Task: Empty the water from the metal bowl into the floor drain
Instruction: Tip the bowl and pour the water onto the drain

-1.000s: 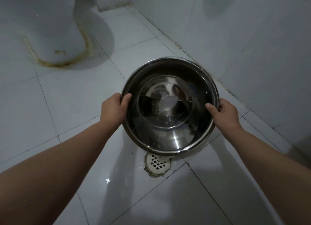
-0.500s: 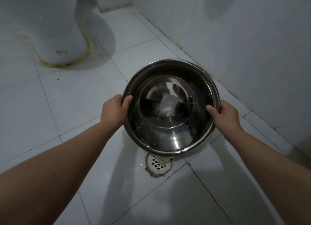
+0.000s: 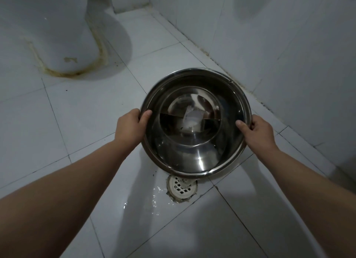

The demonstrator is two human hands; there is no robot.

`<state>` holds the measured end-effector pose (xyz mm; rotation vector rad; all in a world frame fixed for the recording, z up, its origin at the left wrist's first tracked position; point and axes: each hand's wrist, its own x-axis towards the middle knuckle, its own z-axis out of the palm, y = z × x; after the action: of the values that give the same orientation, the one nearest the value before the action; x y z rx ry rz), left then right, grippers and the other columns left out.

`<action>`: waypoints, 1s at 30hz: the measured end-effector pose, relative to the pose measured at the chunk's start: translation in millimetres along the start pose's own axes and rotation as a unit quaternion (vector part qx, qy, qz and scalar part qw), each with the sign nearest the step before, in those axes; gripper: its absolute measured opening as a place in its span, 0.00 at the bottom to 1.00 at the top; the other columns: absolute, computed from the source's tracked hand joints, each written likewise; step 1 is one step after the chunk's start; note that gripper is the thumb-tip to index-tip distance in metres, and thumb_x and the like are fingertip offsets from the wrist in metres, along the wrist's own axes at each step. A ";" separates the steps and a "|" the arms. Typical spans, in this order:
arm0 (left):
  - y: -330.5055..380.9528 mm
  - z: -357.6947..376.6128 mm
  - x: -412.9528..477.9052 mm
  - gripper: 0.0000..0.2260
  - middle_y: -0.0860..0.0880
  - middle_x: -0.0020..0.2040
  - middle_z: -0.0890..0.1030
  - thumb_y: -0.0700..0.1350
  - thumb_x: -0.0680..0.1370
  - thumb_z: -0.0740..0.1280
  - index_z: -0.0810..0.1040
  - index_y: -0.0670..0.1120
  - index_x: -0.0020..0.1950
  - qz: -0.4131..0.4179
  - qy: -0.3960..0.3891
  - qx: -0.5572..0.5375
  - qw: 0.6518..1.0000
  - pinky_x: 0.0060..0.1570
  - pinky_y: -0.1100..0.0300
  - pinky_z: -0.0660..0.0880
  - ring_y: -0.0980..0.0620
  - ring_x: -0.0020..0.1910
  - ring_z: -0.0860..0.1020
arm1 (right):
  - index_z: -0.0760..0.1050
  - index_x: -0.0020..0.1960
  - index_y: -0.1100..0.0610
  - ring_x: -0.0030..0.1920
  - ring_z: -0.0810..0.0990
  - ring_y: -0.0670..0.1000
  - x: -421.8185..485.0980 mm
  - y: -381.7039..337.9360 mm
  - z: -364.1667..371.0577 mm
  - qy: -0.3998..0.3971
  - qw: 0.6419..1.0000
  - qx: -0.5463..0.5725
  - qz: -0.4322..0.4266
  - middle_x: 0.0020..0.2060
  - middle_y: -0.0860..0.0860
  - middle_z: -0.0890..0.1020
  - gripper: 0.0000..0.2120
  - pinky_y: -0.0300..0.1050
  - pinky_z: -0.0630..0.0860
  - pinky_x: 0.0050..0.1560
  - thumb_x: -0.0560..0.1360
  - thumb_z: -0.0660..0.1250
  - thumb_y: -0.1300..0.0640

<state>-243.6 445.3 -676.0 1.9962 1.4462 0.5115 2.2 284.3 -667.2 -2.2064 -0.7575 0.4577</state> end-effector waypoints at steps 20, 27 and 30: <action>-0.9 -2.1 0.5 0.16 0.50 0.30 0.70 0.53 0.80 0.57 0.71 0.41 0.41 0.002 -0.005 0.015 1.000 0.29 0.60 0.63 0.51 0.32 0.70 | 0.75 0.47 0.64 0.47 0.79 0.64 2.1 3.1 1.6 0.009 1.000 -0.001 -0.011 0.44 0.65 0.80 0.12 0.58 0.78 0.49 0.74 0.67 0.54; 1.1 -2.9 -0.9 0.15 0.51 0.31 0.71 0.52 0.80 0.57 0.72 0.42 0.42 0.000 -0.015 0.010 1.000 0.29 0.64 0.63 0.54 0.31 0.70 | 0.75 0.46 0.65 0.46 0.79 0.64 3.7 3.9 -0.3 0.013 1.000 -0.004 -0.014 0.43 0.65 0.80 0.12 0.57 0.78 0.48 0.72 0.69 0.56; 1.7 -3.6 -1.6 0.15 0.51 0.31 0.71 0.52 0.80 0.56 0.72 0.42 0.42 0.006 -0.017 0.013 1.000 0.29 0.63 0.63 0.54 0.31 0.70 | 0.76 0.46 0.64 0.46 0.79 0.63 3.7 4.0 -1.3 0.011 1.000 -0.004 -0.011 0.44 0.64 0.80 0.11 0.56 0.77 0.48 0.73 0.69 0.56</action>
<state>-245.2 444.3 -672.1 2.0259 1.4274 0.4635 7.2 283.8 -669.7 -2.2044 -0.7728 0.4189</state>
